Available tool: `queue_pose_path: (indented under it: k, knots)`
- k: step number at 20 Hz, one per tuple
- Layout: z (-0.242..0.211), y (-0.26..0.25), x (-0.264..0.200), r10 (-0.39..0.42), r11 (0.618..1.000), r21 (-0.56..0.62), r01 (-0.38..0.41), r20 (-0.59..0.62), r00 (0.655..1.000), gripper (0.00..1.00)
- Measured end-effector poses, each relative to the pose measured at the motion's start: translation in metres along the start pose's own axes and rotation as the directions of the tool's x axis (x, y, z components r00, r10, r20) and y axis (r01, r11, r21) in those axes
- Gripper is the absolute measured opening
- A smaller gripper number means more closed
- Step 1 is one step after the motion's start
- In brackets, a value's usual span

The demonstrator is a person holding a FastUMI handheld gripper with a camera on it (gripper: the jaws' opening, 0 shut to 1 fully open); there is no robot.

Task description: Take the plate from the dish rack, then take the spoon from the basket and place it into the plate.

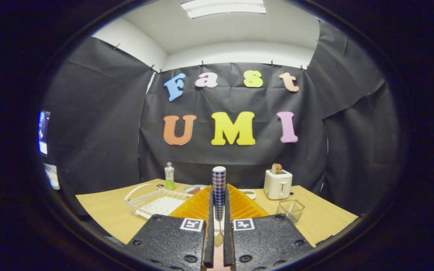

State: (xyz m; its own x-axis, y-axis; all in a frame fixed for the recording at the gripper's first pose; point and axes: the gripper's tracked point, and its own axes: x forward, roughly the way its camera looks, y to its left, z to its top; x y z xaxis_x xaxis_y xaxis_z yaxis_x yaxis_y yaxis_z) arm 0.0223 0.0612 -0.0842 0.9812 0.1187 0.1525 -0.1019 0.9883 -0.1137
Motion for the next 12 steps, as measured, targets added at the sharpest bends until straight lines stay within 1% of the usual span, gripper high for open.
queue_pose_path:
  k: [3,5,8,12]
  knots:
    - [-0.023,0.041,-0.013,0.042,0.999,0.021,-0.042,-0.003,0.999,0.15]
    - [-0.038,0.059,-0.014,0.054,0.998,0.035,-0.054,-0.005,0.999,0.15]
    - [-0.059,0.069,-0.008,0.043,0.999,0.024,-0.042,-0.033,0.999,0.15]
    - [-0.086,0.072,0.002,0.033,0.997,0.066,-0.028,-0.087,0.996,0.15]
